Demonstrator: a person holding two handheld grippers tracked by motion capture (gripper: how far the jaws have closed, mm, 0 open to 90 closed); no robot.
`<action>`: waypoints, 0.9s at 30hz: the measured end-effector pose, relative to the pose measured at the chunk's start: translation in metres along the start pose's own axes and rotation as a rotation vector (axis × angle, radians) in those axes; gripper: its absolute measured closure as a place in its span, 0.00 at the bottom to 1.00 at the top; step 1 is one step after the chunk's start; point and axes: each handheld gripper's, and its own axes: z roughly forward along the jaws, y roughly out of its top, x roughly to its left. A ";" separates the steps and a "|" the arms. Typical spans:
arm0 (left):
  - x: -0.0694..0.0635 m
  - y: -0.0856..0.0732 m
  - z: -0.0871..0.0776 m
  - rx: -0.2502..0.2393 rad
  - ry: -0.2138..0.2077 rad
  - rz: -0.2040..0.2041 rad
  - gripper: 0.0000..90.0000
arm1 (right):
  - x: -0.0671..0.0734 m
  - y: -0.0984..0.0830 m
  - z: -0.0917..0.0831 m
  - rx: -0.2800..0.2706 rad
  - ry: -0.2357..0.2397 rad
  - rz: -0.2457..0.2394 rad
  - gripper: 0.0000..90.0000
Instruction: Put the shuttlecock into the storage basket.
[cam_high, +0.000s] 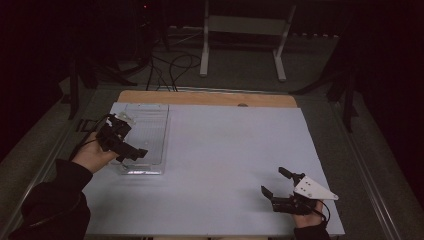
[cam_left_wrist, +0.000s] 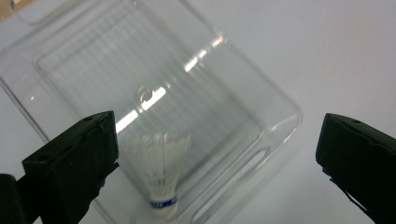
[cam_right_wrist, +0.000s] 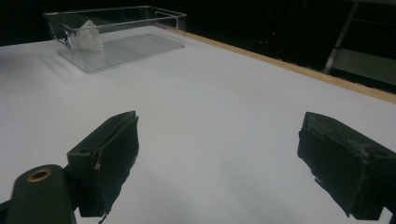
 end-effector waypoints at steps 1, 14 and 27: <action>-0.001 0.001 0.000 -0.002 0.006 -0.001 0.00 | 0.000 0.000 0.000 0.001 0.000 -0.001 0.14; -0.021 0.021 0.001 -0.070 0.008 0.047 0.00 | 0.000 0.000 0.000 0.002 -0.001 0.007 0.14; -0.041 0.033 0.012 -0.186 -0.096 0.104 0.00 | 0.000 0.000 0.000 0.003 0.000 0.006 0.14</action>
